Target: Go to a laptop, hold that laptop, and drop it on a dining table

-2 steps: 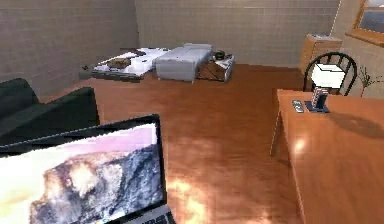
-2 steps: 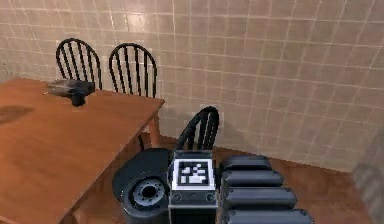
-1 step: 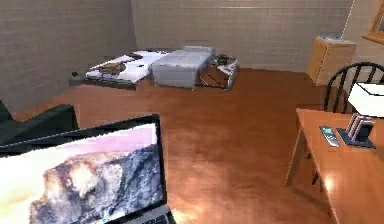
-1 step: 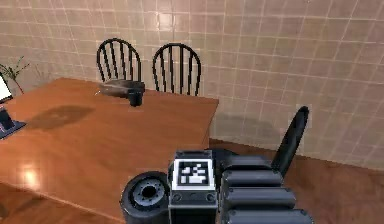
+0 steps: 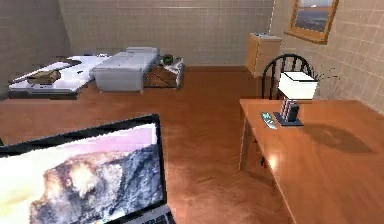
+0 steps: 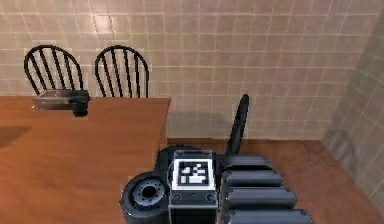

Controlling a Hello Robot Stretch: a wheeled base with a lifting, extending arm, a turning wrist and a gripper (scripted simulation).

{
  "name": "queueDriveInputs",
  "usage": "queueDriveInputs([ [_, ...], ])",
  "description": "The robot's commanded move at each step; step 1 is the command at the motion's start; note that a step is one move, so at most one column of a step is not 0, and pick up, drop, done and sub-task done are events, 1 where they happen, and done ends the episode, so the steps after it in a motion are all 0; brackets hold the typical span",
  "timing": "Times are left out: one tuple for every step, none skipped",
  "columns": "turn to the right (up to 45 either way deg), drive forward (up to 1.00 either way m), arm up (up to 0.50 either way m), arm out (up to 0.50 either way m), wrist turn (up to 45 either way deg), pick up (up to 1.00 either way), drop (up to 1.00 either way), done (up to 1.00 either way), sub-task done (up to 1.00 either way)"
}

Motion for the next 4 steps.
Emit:
queueDriveInputs([
  [0.0, 0.8, 0.0, 0.0, 0.0, 0.0, 0.0, 0.0, 0.0],
  [-45.0, 0.0, 0.0, 0.0, 0.0, 0.0, 0.0, 0.0, 0.0],
  [-45.0, 0.0, 0.0, 0.0, 0.0, 0.0, 0.0, 0.0, 0.0],
  [-3.0, 0.0, 0.0, 0.0, 0.0, 0.0, 0.0, 0.0, 0.0],
])
